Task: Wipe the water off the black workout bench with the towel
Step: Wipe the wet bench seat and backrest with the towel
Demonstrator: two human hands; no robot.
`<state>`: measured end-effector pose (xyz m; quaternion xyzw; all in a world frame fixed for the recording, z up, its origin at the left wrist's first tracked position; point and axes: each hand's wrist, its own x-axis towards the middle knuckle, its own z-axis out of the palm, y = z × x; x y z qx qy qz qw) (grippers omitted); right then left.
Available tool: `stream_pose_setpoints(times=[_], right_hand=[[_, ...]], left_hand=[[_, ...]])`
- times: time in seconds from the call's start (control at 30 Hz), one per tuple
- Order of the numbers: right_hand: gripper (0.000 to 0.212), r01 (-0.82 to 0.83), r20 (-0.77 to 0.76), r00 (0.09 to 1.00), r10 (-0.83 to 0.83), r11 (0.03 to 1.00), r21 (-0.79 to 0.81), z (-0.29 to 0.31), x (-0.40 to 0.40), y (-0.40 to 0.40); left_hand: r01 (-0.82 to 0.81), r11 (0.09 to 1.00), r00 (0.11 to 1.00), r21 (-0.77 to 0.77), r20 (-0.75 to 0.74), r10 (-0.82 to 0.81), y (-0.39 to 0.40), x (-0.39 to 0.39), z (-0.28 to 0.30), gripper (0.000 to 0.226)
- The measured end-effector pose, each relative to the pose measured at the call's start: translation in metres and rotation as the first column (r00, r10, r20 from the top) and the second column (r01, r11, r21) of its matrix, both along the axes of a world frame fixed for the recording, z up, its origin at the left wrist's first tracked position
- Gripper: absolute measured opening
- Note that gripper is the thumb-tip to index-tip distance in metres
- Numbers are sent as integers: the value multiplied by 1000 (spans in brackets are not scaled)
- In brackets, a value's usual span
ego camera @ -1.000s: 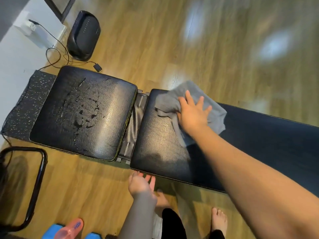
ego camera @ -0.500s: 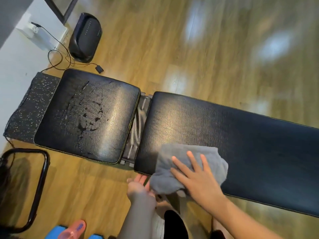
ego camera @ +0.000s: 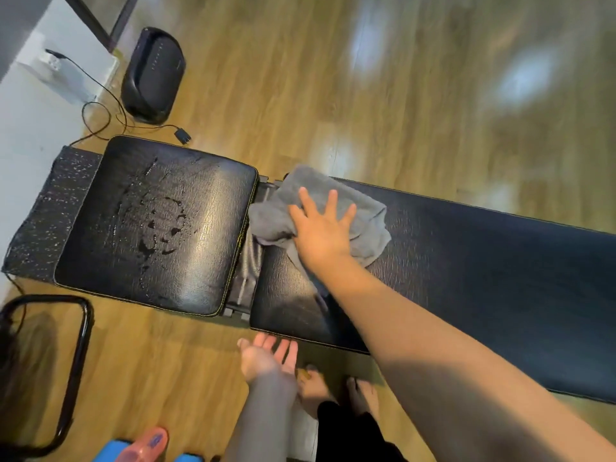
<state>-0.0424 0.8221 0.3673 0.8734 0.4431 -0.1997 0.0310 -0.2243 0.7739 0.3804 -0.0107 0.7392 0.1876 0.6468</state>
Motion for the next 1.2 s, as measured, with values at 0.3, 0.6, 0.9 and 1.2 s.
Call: stream_pose_setpoints(times=[0.3,0.6,0.9,1.2], right_hand=[[48,-403,-15,915,403,915,27,-4,-58,-181],[48,172,38,984,-172,985,-12,-1,73,-159],[56,-67,-55,996,69,997,27,-3,15,-75],[55,-392,19,920,392,920,19,0,-56,-182]], left_hand=[[118,993,988,33,-104,-114,0,9,-3,24],[164,985,975,61,-163,-152,-2,21,-8,30],[105,992,988,66,-124,-96,-6,25,2,39],[70,994,996,80,-61,-66,26,-22,-2,48]])
